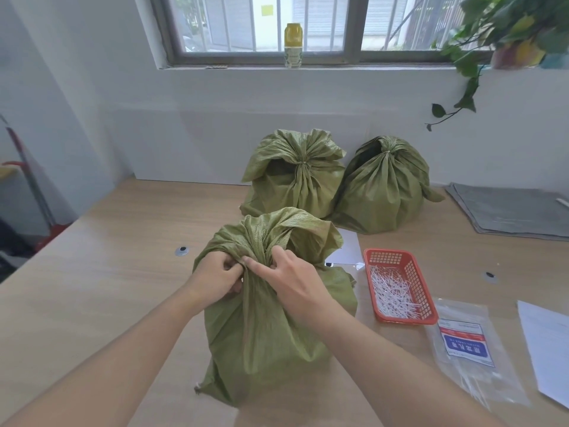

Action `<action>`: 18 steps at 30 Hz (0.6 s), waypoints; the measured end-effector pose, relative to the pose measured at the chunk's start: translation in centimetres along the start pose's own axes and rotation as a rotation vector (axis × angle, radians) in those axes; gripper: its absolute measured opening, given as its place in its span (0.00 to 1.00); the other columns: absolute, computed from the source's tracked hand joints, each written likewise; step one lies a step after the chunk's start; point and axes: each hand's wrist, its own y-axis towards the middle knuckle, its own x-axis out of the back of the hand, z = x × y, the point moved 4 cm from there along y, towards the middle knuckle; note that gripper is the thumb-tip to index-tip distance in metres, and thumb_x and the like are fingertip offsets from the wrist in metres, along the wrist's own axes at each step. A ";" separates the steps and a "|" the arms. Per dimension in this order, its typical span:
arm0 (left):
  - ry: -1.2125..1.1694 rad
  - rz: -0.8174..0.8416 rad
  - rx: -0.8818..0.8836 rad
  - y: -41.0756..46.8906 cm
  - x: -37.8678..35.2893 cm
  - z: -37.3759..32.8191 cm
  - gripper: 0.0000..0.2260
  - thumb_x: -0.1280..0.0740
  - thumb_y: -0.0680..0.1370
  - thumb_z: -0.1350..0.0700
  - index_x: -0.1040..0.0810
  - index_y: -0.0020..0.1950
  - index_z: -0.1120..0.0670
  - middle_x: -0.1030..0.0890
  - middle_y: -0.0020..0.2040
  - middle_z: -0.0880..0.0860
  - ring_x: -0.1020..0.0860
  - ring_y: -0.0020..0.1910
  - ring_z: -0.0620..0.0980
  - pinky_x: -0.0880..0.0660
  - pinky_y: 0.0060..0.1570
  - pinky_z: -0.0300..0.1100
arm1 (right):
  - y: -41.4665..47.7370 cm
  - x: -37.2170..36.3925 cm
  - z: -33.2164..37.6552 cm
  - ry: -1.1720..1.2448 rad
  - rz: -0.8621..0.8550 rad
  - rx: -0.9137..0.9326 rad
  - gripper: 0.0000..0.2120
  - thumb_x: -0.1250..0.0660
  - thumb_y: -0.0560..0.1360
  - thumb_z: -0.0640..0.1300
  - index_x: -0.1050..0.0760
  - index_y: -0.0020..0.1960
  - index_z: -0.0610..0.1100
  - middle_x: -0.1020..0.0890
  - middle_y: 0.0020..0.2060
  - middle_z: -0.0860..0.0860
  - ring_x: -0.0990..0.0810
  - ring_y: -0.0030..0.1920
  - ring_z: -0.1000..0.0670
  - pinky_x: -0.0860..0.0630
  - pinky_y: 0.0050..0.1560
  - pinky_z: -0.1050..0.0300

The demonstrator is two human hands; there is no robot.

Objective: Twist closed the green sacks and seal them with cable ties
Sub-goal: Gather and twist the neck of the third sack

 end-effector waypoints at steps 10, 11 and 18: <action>0.321 -0.167 -0.330 -0.8 -0.4 -1.2 0.11 0.33 0.81 0.56 0.24 0.38 0.51 0.18 0.31 0.46 0.18 0.34 0.46 0.20 0.41 0.52 | 1.5 -1.2 0.5 -0.113 -0.111 -0.102 0.21 0.17 0.61 0.40 0.14 0.53 0.50 0.27 0.36 0.48 0.27 0.30 0.48 0.41 0.26 0.59; 0.358 -0.178 -0.392 -0.9 -0.6 -1.4 0.10 0.33 0.81 0.56 0.24 0.39 0.51 0.18 0.32 0.46 0.19 0.35 0.47 0.21 0.40 0.52 | 1.6 -1.2 0.5 -0.092 -0.100 -0.129 0.20 0.18 0.64 0.41 0.14 0.54 0.50 0.28 0.37 0.48 0.28 0.32 0.49 0.41 0.27 0.59; 0.275 -0.121 -0.431 -0.6 -0.9 -2.1 0.07 0.27 0.78 0.53 0.22 0.42 0.49 0.19 0.35 0.46 0.21 0.37 0.47 0.23 0.42 0.46 | 1.7 -1.5 -1.2 0.349 -0.056 -0.250 0.15 0.36 0.79 0.38 0.17 0.60 0.50 0.27 0.44 0.49 0.25 0.43 0.47 0.26 0.43 0.50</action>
